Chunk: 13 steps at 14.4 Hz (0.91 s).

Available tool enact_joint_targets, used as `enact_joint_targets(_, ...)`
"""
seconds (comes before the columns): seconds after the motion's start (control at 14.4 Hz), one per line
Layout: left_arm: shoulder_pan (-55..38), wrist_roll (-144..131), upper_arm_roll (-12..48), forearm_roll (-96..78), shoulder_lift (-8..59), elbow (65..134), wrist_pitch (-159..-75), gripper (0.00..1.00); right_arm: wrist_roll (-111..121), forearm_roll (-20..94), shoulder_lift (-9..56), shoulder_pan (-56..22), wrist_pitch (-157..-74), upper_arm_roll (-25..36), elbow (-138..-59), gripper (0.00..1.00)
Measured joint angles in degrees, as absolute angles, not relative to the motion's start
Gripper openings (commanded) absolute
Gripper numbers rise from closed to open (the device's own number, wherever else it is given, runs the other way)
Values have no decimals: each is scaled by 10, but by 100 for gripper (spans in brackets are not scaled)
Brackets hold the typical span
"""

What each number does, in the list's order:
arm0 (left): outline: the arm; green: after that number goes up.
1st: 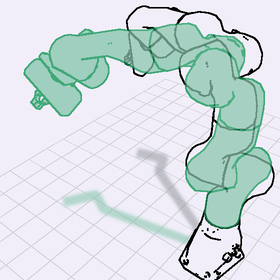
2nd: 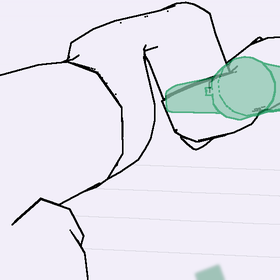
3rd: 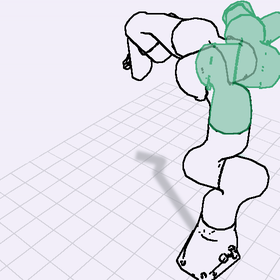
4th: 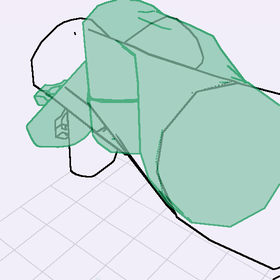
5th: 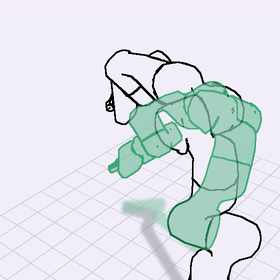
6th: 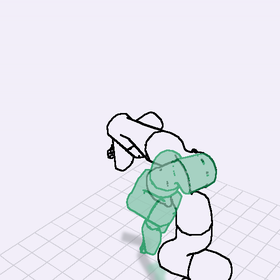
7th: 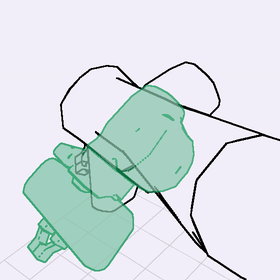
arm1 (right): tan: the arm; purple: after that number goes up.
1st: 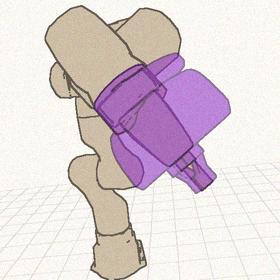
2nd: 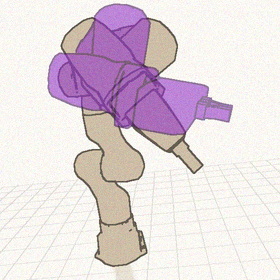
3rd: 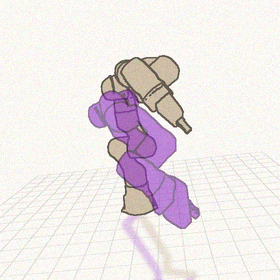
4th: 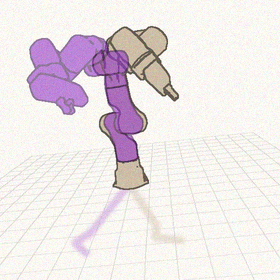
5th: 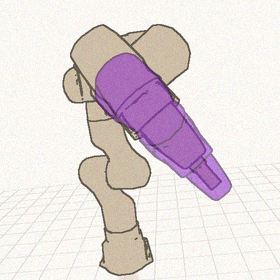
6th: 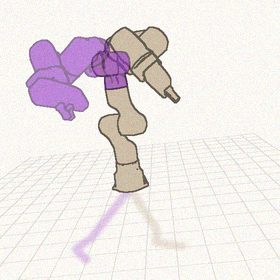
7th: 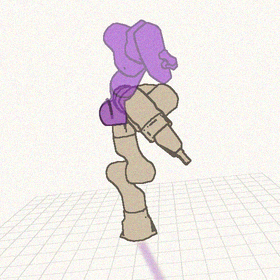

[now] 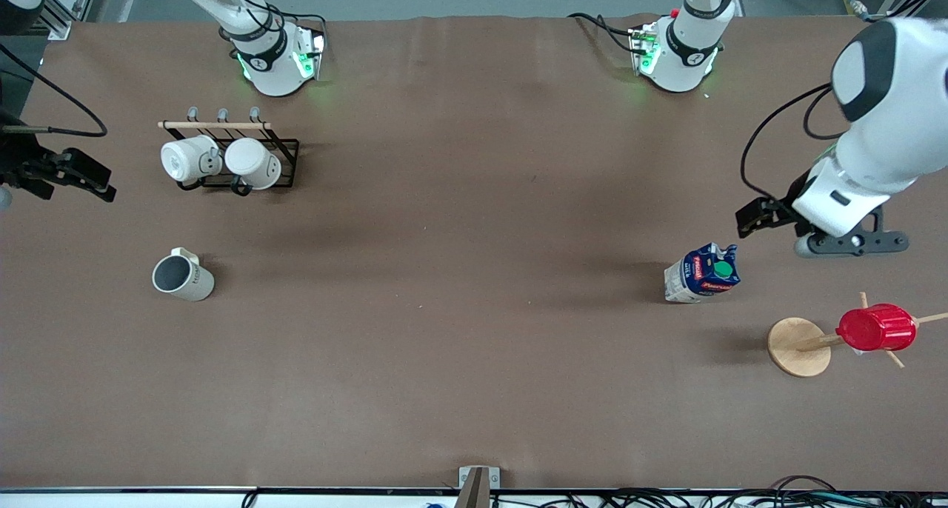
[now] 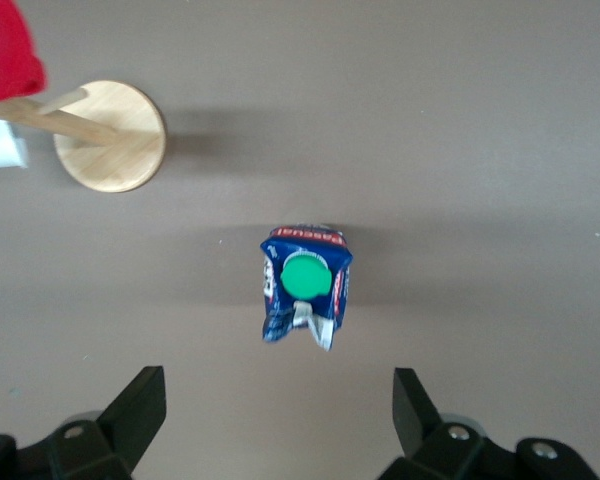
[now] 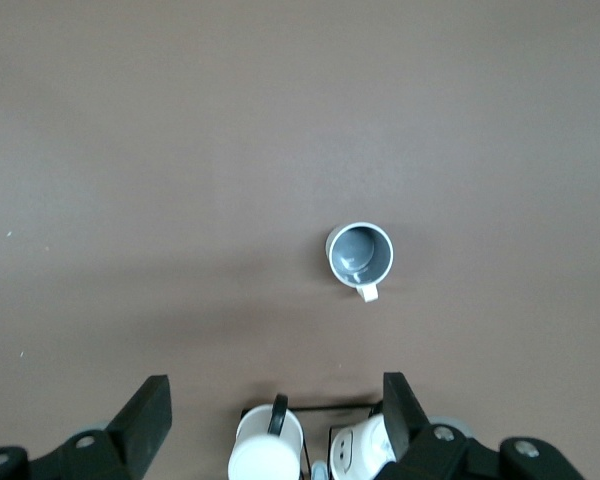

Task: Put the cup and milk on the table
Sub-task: 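Reach the left gripper to the milk carton while the right gripper reaches the mug, then grasp the milk carton with the left gripper while the right gripper grasps the mug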

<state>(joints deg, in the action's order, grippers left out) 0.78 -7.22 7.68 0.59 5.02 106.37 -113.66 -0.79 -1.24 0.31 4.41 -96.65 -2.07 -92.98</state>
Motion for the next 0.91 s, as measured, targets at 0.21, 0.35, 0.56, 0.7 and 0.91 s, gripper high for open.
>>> enact_joint_targets(0.21,8,-72,76,6,83,1074,-1173,100,12,-12,11,66,-1047,-19,-993,93)
enact_joint_targets(0.35,9,-72,76,6,102,1074,-1189,100,26,-12,26,84,-1101,-17,-1043,93)
enact_joint_targets(0.56,9,-72,76,6,125,1074,-1202,100,31,-12,69,101,-1159,-16,-1081,93)
enact_joint_targets(0.7,9,-72,76,6,136,1077,-1217,100,40,-12,105,110,-1193,-16,-1084,93)
enact_joint_targets(0.91,9,-72,76,6,145,1096,-1241,100,64,-12,163,131,-1249,-16,-1086,93)
